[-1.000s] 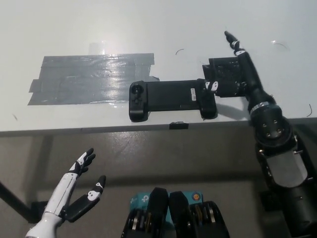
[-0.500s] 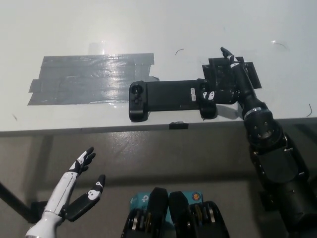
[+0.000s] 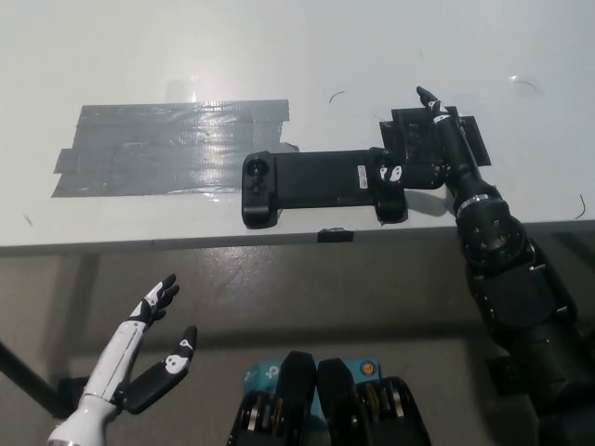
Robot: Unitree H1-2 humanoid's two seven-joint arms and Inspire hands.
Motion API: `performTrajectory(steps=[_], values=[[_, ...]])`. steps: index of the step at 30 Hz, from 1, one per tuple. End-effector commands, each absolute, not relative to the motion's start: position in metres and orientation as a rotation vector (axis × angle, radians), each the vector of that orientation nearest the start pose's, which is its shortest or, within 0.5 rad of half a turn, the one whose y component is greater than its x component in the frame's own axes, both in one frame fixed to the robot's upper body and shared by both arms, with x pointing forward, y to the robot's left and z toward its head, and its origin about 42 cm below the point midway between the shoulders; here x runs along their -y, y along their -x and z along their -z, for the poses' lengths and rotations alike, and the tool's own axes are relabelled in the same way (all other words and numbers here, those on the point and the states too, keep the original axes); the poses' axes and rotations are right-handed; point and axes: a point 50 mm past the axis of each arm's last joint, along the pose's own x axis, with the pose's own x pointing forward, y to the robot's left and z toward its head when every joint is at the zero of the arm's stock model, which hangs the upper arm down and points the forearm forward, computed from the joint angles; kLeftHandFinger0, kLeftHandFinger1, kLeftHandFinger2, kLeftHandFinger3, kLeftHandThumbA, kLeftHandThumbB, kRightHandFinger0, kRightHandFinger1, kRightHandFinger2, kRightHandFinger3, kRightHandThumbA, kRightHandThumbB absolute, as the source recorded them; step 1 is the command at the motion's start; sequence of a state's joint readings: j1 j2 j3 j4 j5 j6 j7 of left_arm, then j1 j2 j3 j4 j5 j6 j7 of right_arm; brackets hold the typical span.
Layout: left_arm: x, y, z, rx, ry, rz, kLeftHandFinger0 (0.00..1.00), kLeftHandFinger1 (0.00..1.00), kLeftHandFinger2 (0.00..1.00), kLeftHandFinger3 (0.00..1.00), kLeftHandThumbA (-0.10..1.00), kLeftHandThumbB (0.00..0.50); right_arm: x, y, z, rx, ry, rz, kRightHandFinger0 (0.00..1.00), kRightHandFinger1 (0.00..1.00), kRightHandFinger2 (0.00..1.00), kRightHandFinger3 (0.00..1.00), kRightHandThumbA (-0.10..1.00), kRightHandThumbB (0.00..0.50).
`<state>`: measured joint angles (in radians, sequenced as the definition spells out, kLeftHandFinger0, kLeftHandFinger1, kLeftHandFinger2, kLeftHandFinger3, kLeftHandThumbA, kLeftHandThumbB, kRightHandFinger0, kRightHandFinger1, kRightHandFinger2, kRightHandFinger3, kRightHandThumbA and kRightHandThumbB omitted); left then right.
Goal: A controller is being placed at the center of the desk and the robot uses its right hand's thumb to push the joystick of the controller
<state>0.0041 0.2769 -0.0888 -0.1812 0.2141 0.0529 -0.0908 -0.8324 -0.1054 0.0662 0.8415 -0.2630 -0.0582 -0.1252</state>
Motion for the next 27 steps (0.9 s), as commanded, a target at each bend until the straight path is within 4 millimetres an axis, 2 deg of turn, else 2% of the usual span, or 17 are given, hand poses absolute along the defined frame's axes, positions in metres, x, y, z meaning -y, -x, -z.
performTrajectory(steps=[1, 7, 11, 19, 25, 27], values=[[-0.261, -0.283, -0.158, 0.163, -0.495, 0.17, 1.0, 1.0, 1.0, 1.0, 0.53, 0.018, 0.176, -0.537, -0.241, 0.2, 0.431, -0.017, 1.0, 1.0, 1.0, 1.0, 1.0, 0.329], [-0.262, -0.284, -0.16, 0.166, -0.486, 0.168, 1.0, 1.0, 1.0, 1.0, 0.53, 0.025, 0.178, -0.539, -0.236, 0.188, 0.428, -0.003, 1.0, 1.0, 1.0, 1.0, 1.0, 0.346], [-0.262, -0.284, -0.16, 0.168, -0.496, 0.17, 1.0, 1.0, 1.0, 1.0, 0.54, 0.021, 0.178, -0.539, -0.23, 0.182, 0.439, -0.006, 1.0, 1.0, 1.0, 1.0, 1.0, 0.322], [-0.263, -0.285, -0.162, 0.171, -0.504, 0.168, 1.0, 1.0, 1.0, 1.0, 0.56, 0.018, 0.181, -0.543, -0.22, 0.148, 0.43, 0.003, 1.0, 1.0, 1.0, 1.0, 1.0, 0.34], [-0.262, -0.285, -0.16, 0.173, -0.499, 0.166, 1.0, 1.0, 1.0, 1.0, 0.55, 0.02, 0.181, -0.546, -0.218, 0.135, 0.416, 0.024, 1.0, 1.0, 1.0, 1.0, 1.0, 0.299], [-0.262, -0.285, -0.161, 0.172, -0.503, 0.165, 1.0, 1.0, 1.0, 1.0, 0.56, 0.023, 0.18, -0.548, -0.22, 0.133, 0.402, 0.03, 1.0, 1.0, 1.0, 1.0, 1.0, 0.317]])
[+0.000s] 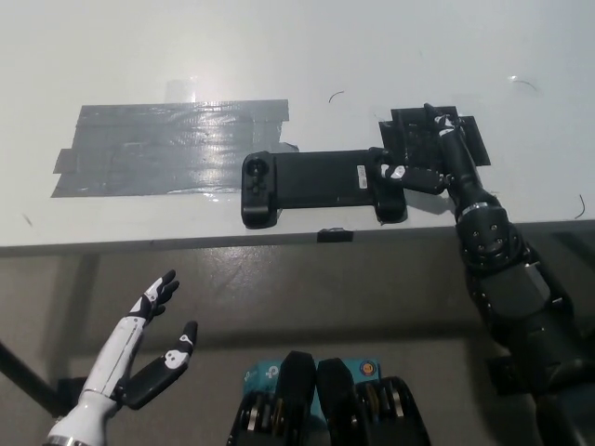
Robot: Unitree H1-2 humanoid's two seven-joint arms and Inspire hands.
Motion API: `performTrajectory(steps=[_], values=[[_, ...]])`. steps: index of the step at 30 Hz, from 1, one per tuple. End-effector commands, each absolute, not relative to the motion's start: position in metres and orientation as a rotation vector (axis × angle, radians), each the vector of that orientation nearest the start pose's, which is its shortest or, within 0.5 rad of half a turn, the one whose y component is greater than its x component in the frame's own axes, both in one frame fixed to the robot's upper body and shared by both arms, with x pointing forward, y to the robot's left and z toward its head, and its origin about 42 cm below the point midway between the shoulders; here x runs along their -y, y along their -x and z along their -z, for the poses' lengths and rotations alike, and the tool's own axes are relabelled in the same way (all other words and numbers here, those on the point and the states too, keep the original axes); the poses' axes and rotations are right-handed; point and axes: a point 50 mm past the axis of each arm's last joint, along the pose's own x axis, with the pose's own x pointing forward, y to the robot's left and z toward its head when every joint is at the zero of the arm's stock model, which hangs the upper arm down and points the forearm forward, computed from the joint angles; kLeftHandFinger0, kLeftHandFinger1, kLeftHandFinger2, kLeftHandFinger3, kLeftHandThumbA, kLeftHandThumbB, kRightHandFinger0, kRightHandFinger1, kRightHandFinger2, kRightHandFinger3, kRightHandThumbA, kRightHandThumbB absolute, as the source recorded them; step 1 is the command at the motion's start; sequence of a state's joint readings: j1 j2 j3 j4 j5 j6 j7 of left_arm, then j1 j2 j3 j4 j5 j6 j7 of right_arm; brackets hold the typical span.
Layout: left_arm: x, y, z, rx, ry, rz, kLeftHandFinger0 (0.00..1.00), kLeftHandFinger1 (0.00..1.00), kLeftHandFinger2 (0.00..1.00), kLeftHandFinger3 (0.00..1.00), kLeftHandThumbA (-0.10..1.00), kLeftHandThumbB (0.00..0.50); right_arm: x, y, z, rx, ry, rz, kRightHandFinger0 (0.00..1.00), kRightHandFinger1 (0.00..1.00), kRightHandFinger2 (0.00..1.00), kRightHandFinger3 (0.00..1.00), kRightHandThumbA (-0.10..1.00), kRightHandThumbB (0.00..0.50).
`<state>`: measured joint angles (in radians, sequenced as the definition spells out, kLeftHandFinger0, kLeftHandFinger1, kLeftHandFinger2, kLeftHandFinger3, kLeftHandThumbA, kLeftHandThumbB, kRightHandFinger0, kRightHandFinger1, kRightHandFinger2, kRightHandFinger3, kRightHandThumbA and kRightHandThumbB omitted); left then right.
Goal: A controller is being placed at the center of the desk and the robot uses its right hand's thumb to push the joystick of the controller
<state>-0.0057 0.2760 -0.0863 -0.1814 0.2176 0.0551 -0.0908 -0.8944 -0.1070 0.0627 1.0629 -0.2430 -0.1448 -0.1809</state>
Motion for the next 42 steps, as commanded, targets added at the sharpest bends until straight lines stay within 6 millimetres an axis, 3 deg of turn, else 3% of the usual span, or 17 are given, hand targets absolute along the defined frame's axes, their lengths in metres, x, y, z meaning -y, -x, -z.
performTrajectory(steps=[1, 17, 20, 21, 24, 28, 29, 31, 37, 42], values=[[-0.262, -0.285, -0.162, 0.171, -0.508, 0.164, 1.0, 1.0, 1.0, 1.0, 0.56, 0.024, 0.18, -0.549, -0.222, 0.134, 0.394, 0.03, 1.0, 1.0, 1.0, 1.0, 1.0, 0.307], [-0.262, -0.287, -0.164, 0.178, -0.491, 0.169, 1.0, 1.0, 1.0, 1.0, 0.54, 0.009, 0.182, -0.559, -0.244, 0.141, 0.367, 0.054, 1.0, 1.0, 1.0, 1.0, 1.0, 0.315], [-0.262, -0.288, -0.164, 0.181, -0.5, 0.17, 1.0, 1.0, 1.0, 1.0, 0.54, 0.013, 0.185, -0.56, -0.242, 0.123, 0.371, 0.065, 1.0, 1.0, 1.0, 1.0, 1.0, 0.312], [-0.262, -0.288, -0.164, 0.18, -0.499, 0.172, 1.0, 1.0, 1.0, 1.0, 0.54, 0.012, 0.186, -0.56, -0.24, 0.115, 0.375, 0.067, 1.0, 1.0, 1.0, 1.0, 1.0, 0.282], [-0.262, -0.288, -0.164, 0.181, -0.507, 0.17, 1.0, 1.0, 1.0, 1.0, 0.54, 0.011, 0.19, -0.56, -0.234, 0.102, 0.371, 0.067, 1.0, 1.0, 1.0, 1.0, 1.0, 0.269], [-0.262, -0.288, -0.164, 0.181, -0.509, 0.168, 1.0, 1.0, 1.0, 1.0, 0.55, 0.013, 0.195, -0.56, -0.229, 0.077, 0.382, 0.077, 1.0, 1.0, 1.0, 1.0, 1.0, 0.272], [-0.262, -0.288, -0.164, 0.182, -0.498, 0.169, 1.0, 1.0, 1.0, 1.0, 0.55, 0.013, 0.198, -0.56, -0.228, 0.073, 0.38, 0.076, 1.0, 1.0, 1.0, 1.0, 1.0, 0.243], [-0.262, -0.288, -0.165, 0.185, -0.501, 0.17, 1.0, 1.0, 1.0, 1.0, 0.55, 0.012, 0.2, -0.56, -0.227, 0.066, 0.379, 0.083, 1.0, 1.0, 1.0, 1.0, 1.0, 0.232], [-0.263, -0.289, -0.165, 0.184, -0.5, 0.167, 1.0, 1.0, 1.0, 1.0, 0.56, 0.028, 0.213, -0.561, -0.223, 0.018, 0.379, 0.119, 1.0, 1.0, 1.0, 1.0, 1.0, 0.225], [-0.262, -0.288, -0.164, 0.189, -0.497, 0.167, 1.0, 1.0, 1.0, 1.0, 0.56, 0.017, 0.222, -0.562, -0.221, 0.014, 0.405, 0.134, 1.0, 1.0, 1.0, 1.0, 1.0, 0.256]])
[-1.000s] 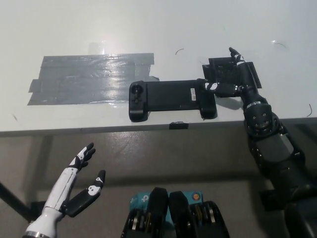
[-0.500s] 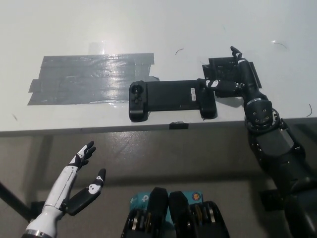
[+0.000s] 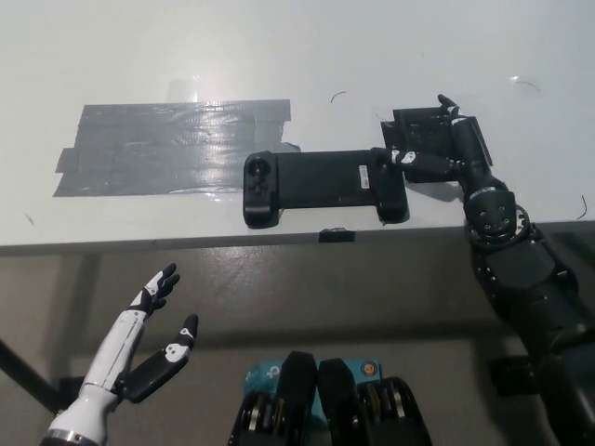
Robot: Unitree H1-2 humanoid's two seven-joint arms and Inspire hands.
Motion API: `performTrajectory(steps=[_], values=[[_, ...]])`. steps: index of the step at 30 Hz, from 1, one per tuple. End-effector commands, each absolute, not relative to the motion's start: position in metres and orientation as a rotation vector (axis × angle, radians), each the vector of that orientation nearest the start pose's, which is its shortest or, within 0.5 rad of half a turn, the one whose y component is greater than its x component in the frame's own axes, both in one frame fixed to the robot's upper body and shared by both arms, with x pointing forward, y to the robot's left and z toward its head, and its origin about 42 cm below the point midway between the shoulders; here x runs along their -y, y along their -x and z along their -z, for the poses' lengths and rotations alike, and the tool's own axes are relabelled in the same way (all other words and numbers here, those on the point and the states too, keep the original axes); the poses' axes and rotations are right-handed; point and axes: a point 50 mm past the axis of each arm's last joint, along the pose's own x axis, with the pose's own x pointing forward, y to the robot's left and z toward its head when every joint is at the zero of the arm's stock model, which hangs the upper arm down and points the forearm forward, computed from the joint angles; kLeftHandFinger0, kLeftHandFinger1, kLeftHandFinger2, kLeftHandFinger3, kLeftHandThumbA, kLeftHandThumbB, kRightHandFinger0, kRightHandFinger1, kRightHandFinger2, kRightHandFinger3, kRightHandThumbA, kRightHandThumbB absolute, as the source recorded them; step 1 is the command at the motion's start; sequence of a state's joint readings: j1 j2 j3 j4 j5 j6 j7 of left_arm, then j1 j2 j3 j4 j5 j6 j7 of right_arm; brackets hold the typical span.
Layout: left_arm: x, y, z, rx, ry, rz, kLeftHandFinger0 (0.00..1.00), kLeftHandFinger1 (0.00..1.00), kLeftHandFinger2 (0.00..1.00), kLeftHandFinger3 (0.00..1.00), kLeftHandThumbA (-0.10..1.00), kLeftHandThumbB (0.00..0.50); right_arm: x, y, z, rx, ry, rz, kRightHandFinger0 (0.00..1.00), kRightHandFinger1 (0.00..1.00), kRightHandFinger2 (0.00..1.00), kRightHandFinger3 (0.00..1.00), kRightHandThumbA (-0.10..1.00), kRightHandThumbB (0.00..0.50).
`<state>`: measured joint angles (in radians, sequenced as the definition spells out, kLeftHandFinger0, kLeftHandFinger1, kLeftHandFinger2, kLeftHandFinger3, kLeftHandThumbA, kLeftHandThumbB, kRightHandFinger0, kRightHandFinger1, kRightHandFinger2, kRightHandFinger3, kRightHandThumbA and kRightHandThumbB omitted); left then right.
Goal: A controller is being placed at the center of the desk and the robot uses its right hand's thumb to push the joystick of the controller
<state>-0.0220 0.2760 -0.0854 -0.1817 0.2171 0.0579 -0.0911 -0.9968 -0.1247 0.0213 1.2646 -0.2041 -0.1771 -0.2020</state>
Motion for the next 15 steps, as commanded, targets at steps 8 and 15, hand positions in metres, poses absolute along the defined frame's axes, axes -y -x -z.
performTrajectory(steps=[8, 15], values=[[-0.262, -0.29, -0.165, 0.188, -0.494, 0.169, 1.0, 1.0, 1.0, 1.0, 0.55, 0.012, 0.213, -0.566, -0.261, 0.179, 0.366, 0.128, 1.0, 1.0, 1.0, 1.0, 1.0, 0.306], [-0.263, -0.29, -0.165, 0.181, -0.503, 0.168, 1.0, 1.0, 1.0, 1.0, 0.57, 0.015, 0.193, -0.547, -0.322, 0.435, 0.346, 0.06, 1.0, 1.0, 1.0, 1.0, 1.0, 0.321]])
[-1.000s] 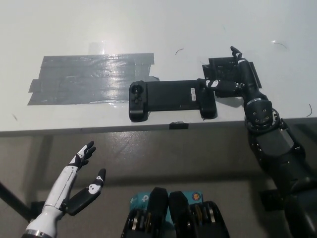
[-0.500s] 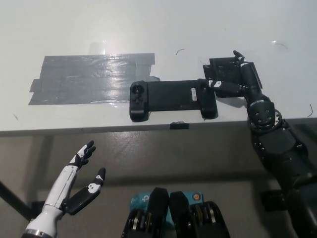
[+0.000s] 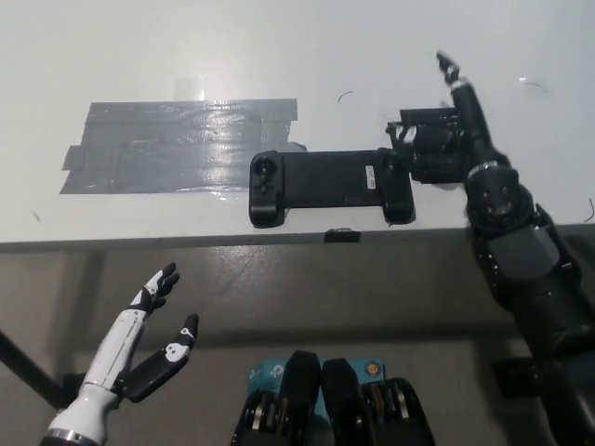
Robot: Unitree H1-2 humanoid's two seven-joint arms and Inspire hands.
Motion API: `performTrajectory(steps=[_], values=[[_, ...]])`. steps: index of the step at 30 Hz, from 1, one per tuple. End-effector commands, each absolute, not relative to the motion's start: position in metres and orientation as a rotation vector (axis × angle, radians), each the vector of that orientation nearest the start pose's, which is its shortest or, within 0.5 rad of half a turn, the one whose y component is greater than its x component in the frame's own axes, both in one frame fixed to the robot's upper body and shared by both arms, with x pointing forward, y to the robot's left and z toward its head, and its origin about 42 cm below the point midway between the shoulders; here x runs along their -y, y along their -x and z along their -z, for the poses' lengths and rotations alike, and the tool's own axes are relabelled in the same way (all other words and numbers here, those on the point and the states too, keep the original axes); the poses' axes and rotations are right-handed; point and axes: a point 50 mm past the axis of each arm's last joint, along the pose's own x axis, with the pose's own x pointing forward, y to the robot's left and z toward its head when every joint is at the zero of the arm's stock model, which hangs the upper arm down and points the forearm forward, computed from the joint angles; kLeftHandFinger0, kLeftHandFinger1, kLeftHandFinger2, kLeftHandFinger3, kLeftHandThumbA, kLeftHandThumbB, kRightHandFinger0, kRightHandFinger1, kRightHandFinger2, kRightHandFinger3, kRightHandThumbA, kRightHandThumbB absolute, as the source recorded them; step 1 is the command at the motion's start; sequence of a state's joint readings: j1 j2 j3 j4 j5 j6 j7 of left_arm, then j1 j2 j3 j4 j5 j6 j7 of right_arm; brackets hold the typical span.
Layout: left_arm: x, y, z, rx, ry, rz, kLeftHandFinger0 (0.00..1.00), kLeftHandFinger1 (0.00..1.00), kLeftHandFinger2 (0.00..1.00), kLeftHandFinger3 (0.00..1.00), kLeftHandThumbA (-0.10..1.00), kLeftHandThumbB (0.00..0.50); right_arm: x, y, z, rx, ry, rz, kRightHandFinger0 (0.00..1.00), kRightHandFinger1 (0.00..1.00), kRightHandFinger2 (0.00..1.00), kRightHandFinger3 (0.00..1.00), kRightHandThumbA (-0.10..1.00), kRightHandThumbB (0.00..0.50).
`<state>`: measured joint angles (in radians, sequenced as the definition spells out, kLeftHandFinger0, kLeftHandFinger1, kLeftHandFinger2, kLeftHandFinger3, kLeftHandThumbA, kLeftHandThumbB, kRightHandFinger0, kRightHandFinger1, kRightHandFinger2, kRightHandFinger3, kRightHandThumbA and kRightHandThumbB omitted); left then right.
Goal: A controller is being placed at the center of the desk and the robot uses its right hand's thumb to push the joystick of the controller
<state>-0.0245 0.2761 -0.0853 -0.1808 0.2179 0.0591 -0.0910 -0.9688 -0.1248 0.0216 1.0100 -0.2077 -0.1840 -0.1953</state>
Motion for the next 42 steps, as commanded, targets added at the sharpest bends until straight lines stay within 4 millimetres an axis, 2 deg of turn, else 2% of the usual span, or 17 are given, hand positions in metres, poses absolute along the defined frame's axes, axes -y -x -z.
performTrajectory(steps=[1, 4, 5, 8, 10, 14, 17, 19, 23, 24, 25, 28, 31, 33, 34, 36, 42], values=[[-0.263, -0.29, -0.165, 0.181, -0.503, 0.168, 1.0, 1.0, 1.0, 1.0, 0.57, 0.016, 0.189, -0.541, -0.33, 0.449, 0.341, 0.051, 1.0, 1.0, 1.0, 1.0, 1.0, 0.346], [-0.262, -0.29, -0.165, 0.184, -0.498, 0.168, 1.0, 1.0, 1.0, 1.0, 0.55, 0.014, 0.181, -0.522, -0.352, 0.525, 0.336, 0.02, 1.0, 1.0, 1.0, 1.0, 1.0, 0.359], [-0.262, -0.29, -0.166, 0.184, -0.502, 0.169, 1.0, 1.0, 1.0, 1.0, 0.55, 0.015, 0.177, -0.513, -0.362, 0.586, 0.335, 0.003, 1.0, 1.0, 1.0, 1.0, 1.0, 0.327], [-0.263, -0.291, -0.166, 0.184, -0.507, 0.169, 1.0, 1.0, 1.0, 1.0, 0.55, 0.014, 0.17, -0.491, -0.379, 0.66, 0.331, -0.007, 1.0, 1.0, 1.0, 1.0, 1.0, 0.313], [-0.262, -0.292, -0.166, 0.19, -0.499, 0.167, 1.0, 1.0, 1.0, 1.0, 0.55, 0.016, 0.167, -0.478, -0.387, 0.689, 0.316, -0.018, 1.0, 1.0, 1.0, 1.0, 1.0, 0.328], [-0.262, -0.294, -0.167, 0.195, -0.497, 0.169, 1.0, 1.0, 1.0, 1.0, 0.55, 0.03, 0.166, -0.454, -0.394, 0.745, 0.302, -0.047, 1.0, 1.0, 1.0, 1.0, 1.0, 0.304], [-0.263, -0.297, -0.169, 0.199, -0.51, 0.176, 1.0, 1.0, 1.0, 1.0, 0.57, 0.029, 0.17, -0.429, -0.389, 0.799, 0.335, -0.05, 1.0, 1.0, 1.0, 1.0, 1.0, 0.289], [-0.263, -0.298, -0.17, 0.201, -0.514, 0.178, 1.0, 1.0, 1.0, 1.0, 0.57, 0.026, 0.172, -0.415, -0.38, 0.832, 0.348, -0.064, 1.0, 1.0, 1.0, 1.0, 1.0, 0.264], [-0.263, -0.299, -0.169, 0.2, -0.53, 0.185, 1.0, 1.0, 1.0, 1.0, 0.57, 0.01, 0.173, -0.371, -0.346, 0.813, 0.349, -0.121, 1.0, 1.0, 1.0, 1.0, 1.0, 0.303], [-0.263, -0.298, -0.169, 0.199, -0.53, 0.185, 1.0, 1.0, 1.0, 1.0, 0.57, 0.008, 0.173, -0.365, -0.34, 0.805, 0.345, -0.126, 1.0, 1.0, 1.0, 1.0, 1.0, 0.314], [-0.264, -0.297, -0.168, 0.193, -0.53, 0.185, 1.0, 1.0, 1.0, 1.0, 0.57, 0.006, 0.172, -0.352, -0.325, 0.786, 0.345, -0.142, 1.0, 1.0, 1.0, 1.0, 1.0, 0.315], [-0.265, -0.296, -0.167, 0.187, -0.534, 0.187, 1.0, 1.0, 1.0, 1.0, 0.56, 0.001, 0.174, -0.334, -0.295, 0.737, 0.388, -0.148, 1.0, 1.0, 1.0, 1.0, 1.0, 0.333], [-0.265, -0.296, -0.165, 0.185, -0.519, 0.191, 1.0, 1.0, 1.0, 1.0, 0.54, 0.0, 0.175, -0.32, -0.262, 0.661, 0.39, -0.157, 1.0, 1.0, 1.0, 1.0, 1.0, 0.309], [-0.265, -0.295, -0.163, 0.178, -0.518, 0.191, 1.0, 1.0, 1.0, 1.0, 0.54, 0.002, 0.175, -0.316, -0.247, 0.62, 0.357, -0.182, 1.0, 1.0, 1.0, 1.0, 1.0, 0.304], [-0.264, -0.294, -0.162, 0.179, -0.515, 0.189, 1.0, 1.0, 1.0, 1.0, 0.54, 0.004, 0.176, -0.315, -0.233, 0.569, 0.353, -0.189, 1.0, 1.0, 1.0, 1.0, 1.0, 0.318], [-0.264, -0.293, -0.161, 0.174, -0.511, 0.187, 1.0, 1.0, 1.0, 1.0, 0.53, 0.004, 0.177, -0.315, -0.219, 0.523, 0.352, -0.207, 1.0, 1.0, 1.0, 1.0, 1.0, 0.328], [-0.264, -0.289, -0.159, 0.165, -0.503, 0.182, 1.0, 1.0, 1.0, 1.0, 0.5, 0.0, 0.175, -0.32, -0.19, 0.449, 0.377, -0.228, 1.0, 1.0, 1.0, 1.0, 1.0, 0.316]])
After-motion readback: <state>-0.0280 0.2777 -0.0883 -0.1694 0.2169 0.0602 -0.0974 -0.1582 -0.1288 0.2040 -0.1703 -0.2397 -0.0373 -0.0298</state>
